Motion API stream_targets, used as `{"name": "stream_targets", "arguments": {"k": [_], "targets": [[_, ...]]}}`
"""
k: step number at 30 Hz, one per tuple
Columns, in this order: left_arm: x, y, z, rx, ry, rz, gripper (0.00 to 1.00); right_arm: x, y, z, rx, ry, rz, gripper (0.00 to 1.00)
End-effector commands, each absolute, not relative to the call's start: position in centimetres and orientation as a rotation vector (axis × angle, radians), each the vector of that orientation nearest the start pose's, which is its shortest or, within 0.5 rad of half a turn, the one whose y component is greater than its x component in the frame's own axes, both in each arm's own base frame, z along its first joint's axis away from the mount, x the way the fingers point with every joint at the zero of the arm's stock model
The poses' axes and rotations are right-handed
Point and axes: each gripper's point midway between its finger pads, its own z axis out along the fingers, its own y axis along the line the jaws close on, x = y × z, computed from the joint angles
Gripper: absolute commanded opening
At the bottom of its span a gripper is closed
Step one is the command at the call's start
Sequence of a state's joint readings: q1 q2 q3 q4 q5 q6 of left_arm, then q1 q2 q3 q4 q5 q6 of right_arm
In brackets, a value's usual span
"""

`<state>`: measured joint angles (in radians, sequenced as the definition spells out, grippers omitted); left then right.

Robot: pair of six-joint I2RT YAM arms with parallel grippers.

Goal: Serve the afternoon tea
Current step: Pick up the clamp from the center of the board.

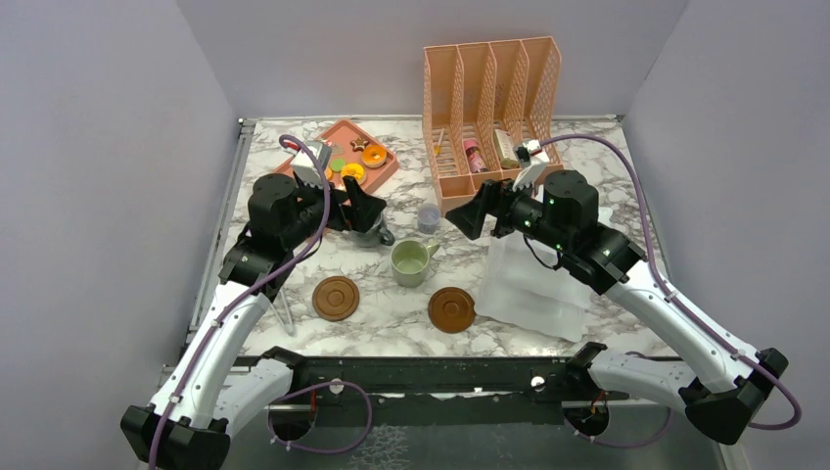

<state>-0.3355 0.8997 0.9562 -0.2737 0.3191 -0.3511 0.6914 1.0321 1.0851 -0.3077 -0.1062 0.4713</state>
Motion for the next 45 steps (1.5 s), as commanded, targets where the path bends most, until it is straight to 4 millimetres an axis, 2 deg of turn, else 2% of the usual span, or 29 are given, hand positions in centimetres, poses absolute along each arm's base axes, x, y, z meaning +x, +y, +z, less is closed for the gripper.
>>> {"name": "stream_targets", "arguments": {"k": [1, 6, 13, 17, 20, 23, 28, 31, 35, 38, 41, 45], "targets": [[28.0, -16.4, 30.6, 0.211, 1.821, -0.730, 0.99, 24.8, 25.7, 32.7, -0.297, 1.860, 0.938, 1.00], [28.6, -15.3, 29.8, 0.159, 1.854, -0.662, 0.99, 24.6, 25.8, 33.4, -0.298, 1.843, 0.958, 1.00], [31.0, -12.0, 26.0, -0.012, 2.018, -0.418, 0.99, 24.1, 26.3, 33.6, -0.345, 1.820, 0.990, 1.00], [32.2, -9.8, 24.0, -0.074, 2.106, -0.266, 0.95, 23.3, 27.0, 34.3, -0.401, 1.781, 1.052, 1.00], [32.8, -6.7, 21.9, -0.193, 2.177, -0.137, 0.90, 22.0, 28.1, 35.2, -0.484, 1.708, 1.149, 1.00], [32.6, -3.3, 19.8, -0.343, 2.221, -0.080, 0.85, 20.8, 28.9, 35.9, -0.558, 1.650, 1.221, 1.00], [32.3, 1.8, 17.0, -0.576, 2.226, 0.035, 0.85, 20.2, 29.1, 36.2, -0.602, 1.618, 1.245, 1.00], [31.9, 4.0, 14.5, -0.741, 2.255, 0.072, 0.83, 20.0, 29.0, 36.0, -0.622, 1.612, 1.241, 1.00], [30.8, 4.9, 10.2, -0.932, 2.332, -0.022, 0.83, 20.1, 28.9, 35.8, -0.627, 1.619, 1.220, 1.00], [30.1, 5.2, 7.7, -0.985, 2.379, -0.019, 0.81, 20.2, 28.9, 35.8, -0.619, 1.627, 1.217, 1.00], [30.0, 5.4, 6.4, -0.996, 2.406, -0.008, 0.75, 20.0, 28.9, 36.0, -0.632, 1.623, 1.228, 1.00], [30.4, 5.7, 5.7, -0.980, 2.422, 0.000, 0.66, 19.7, 29.0, 36.1, -0.643, 1.620, 1.241, 1.00]]}}
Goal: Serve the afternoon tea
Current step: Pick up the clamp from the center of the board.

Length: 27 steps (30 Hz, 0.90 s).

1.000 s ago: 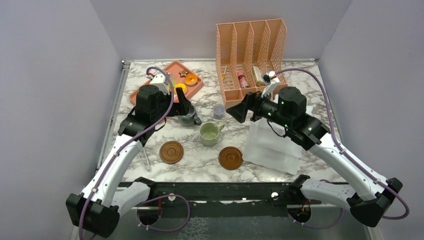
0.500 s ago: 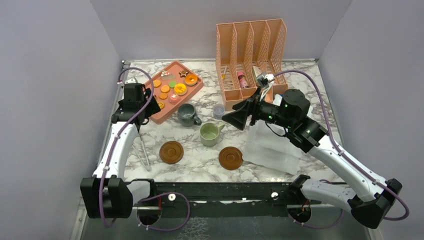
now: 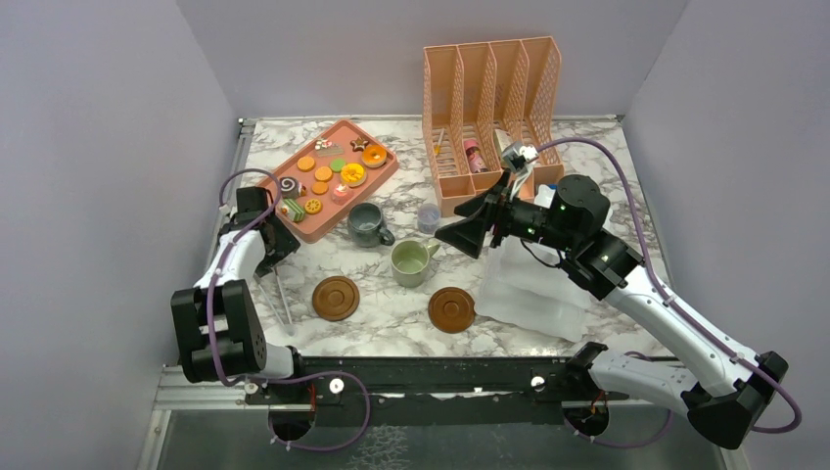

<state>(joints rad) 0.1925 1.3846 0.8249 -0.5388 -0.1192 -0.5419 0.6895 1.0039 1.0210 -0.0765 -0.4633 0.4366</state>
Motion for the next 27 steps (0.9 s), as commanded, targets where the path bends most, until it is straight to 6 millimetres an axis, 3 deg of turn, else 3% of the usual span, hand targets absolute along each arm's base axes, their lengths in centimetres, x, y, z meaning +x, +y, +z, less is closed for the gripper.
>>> {"name": "stream_targets", "arguments": {"k": [1, 12, 27], "targets": [[30.5, 5.8, 5.5, -0.968, 2.427, 0.006, 0.66, 19.6, 29.0, 36.1, -0.644, 1.618, 1.244, 1.00], [32.2, 7.6, 3.8, -0.976, 2.483, 0.016, 0.32, 19.7, 28.6, 36.9, -0.641, 1.628, 1.217, 1.00], [34.0, 9.3, 3.5, -0.970, 2.489, 0.020, 0.11, 19.9, 28.8, 36.4, -0.637, 1.659, 1.219, 1.00]]}}
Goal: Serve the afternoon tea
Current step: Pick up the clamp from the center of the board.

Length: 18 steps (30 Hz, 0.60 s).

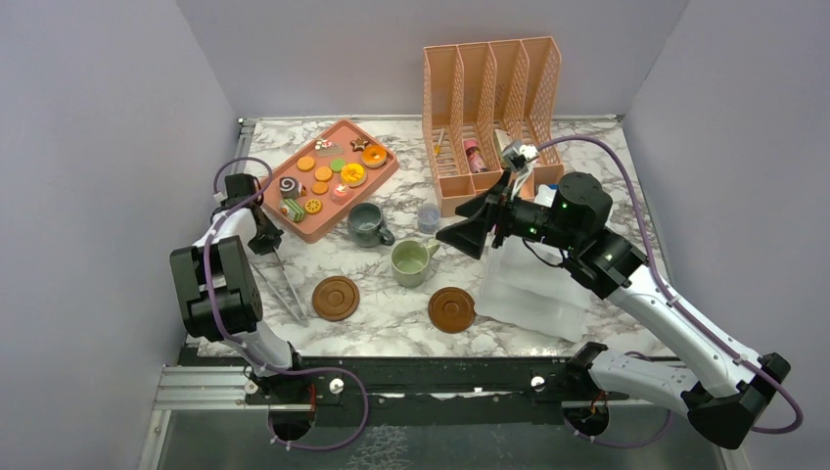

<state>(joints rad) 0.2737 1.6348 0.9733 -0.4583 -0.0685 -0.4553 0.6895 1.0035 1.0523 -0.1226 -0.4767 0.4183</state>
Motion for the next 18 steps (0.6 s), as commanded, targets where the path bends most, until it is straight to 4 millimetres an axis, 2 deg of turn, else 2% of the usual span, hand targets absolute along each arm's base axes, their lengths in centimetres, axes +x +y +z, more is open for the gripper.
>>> {"name": "stream_targets", "arguments": {"k": [1, 9, 12, 13, 15, 18], "targets": [[34.1, 9.5, 3.5, -0.972, 2.488, 0.024, 0.10, 19.9, 28.9, 36.4, -0.639, 1.658, 1.221, 1.00], [35.3, 11.3, 4.0, -0.952, 2.477, 0.098, 0.09, 20.2, 29.1, 36.5, -0.620, 1.656, 1.228, 1.00], [35.5, 12.0, 4.2, -0.954, 2.480, 0.124, 0.12, 20.4, 29.0, 36.2, -0.613, 1.671, 1.218, 1.00], [35.5, 12.1, 4.3, -0.955, 2.479, 0.123, 0.17, 20.5, 29.0, 36.1, -0.608, 1.677, 1.214, 1.00], [35.6, 11.9, 4.7, -0.951, 2.480, 0.107, 0.34, 20.5, 28.9, 36.0, -0.603, 1.684, 1.207, 1.00], [35.6, 11.6, 5.9, -0.956, 2.464, 0.081, 0.50, 20.6, 28.7, 35.7, -0.598, 1.688, 1.194, 1.00]]}}
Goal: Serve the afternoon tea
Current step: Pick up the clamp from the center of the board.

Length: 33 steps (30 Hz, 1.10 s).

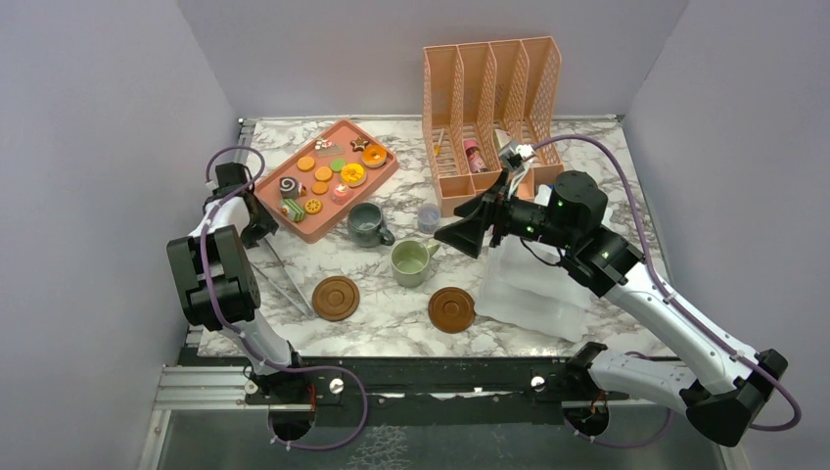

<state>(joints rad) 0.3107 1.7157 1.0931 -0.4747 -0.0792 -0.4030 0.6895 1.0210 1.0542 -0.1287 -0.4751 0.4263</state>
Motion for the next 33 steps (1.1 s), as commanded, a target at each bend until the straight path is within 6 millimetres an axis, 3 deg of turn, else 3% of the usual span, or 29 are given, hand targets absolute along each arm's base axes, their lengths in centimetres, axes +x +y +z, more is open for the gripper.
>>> {"name": "stream_targets", "arguments": {"k": [1, 5, 7, 9, 17, 22, 26, 33], "targets": [[35.4, 11.5, 6.3, -0.964, 2.460, 0.079, 0.57, 20.7, 28.8, 35.7, -0.596, 1.690, 1.191, 1.00], [34.3, 11.3, 8.0, -0.997, 2.446, 0.095, 0.74, 20.8, 28.8, 35.5, -0.602, 1.705, 1.186, 1.00], [33.4, 10.6, 8.4, -1.007, 2.460, 0.060, 0.87, 20.8, 28.9, 35.4, -0.599, 1.708, 1.189, 1.00], [32.4, 9.7, 8.5, -1.011, 2.480, 0.025, 0.93, 20.8, 28.9, 35.5, -0.590, 1.703, 1.195, 1.00], [28.2, 7.0, 9.1, -1.150, 2.420, -0.077, 0.87, 21.1, 28.6, 34.9, -0.571, 1.711, 1.173, 1.00], [27.2, 5.6, 9.0, -1.174, 2.406, -0.151, 0.84, 21.2, 28.7, 34.7, -0.570, 1.718, 1.173, 1.00], [26.9, 5.9, 7.8, -1.181, 2.442, -0.104, 0.84, 21.3, 28.7, 34.6, -0.567, 1.721, 1.173, 1.00], [26.0, 4.9, 4.8, -1.210, 2.489, -0.101, 0.83, 21.3, 28.6, 34.5, -0.562, 1.724, 1.167, 1.00]]}}
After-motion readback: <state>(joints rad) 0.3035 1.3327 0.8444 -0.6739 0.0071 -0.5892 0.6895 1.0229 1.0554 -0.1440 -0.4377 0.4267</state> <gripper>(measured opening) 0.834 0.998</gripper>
